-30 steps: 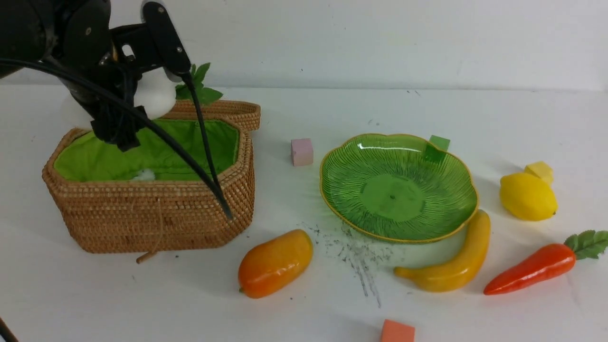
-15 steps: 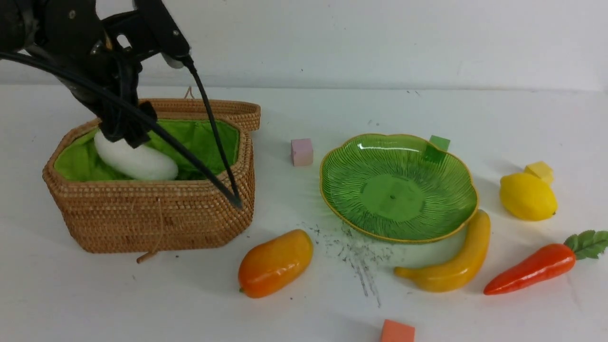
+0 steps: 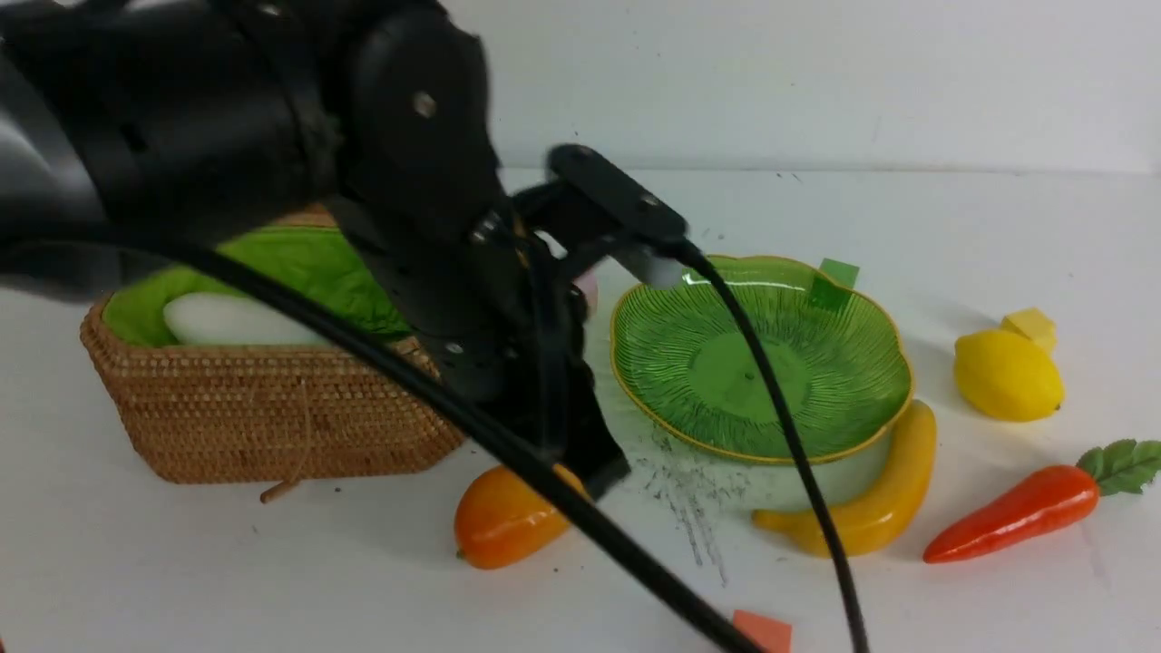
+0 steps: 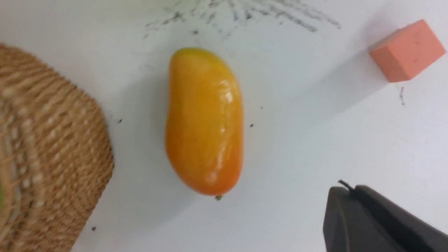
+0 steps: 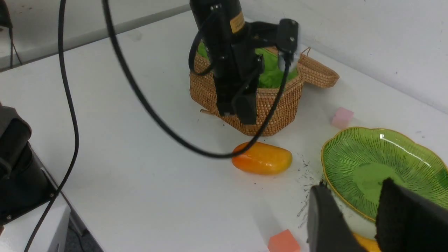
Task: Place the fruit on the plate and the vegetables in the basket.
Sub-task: Grab the mango with your left arm and place it on the right plate
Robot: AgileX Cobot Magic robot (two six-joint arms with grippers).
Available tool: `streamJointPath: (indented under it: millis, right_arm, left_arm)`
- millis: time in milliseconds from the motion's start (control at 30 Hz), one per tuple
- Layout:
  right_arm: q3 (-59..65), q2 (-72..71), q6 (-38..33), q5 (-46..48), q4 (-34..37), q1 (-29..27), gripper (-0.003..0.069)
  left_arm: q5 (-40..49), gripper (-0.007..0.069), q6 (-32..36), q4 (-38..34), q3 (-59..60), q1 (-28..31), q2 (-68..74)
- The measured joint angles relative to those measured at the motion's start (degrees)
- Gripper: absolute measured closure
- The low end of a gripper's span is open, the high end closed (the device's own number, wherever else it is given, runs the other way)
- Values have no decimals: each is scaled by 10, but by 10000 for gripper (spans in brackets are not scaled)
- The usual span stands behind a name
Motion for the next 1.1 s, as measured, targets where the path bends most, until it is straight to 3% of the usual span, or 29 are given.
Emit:
streamJointPath:
  millis: [67, 167, 400, 500, 633, 800, 1100]
  right_arm:
    - [0, 0, 0, 5, 1, 0, 423]
    - [0, 0, 0, 13, 1, 0, 423]
    - [0, 0, 7, 28, 1, 0, 423]
    - [0, 0, 9, 40, 0, 0, 423]
    - [0, 0, 39, 63, -15, 0, 423]
    - [0, 0, 84, 63, -46, 0, 423]
    - [38, 0, 99, 63, -51, 0, 423]
  left_arm:
    - [-10, 619, -19, 36, 0, -22, 18]
    - [-22, 515, -31, 64, 0, -23, 55]
    - [-66, 76, -36, 95, 1, -1, 137]
    - [-86, -17, -41, 102, 1, 12, 156]
    - [-104, -29, -51, 120, 1, 20, 180]
    - [-126, 32, -52, 150, 1, 20, 200]
    - [-139, 60, -52, 170, -3, 20, 227]
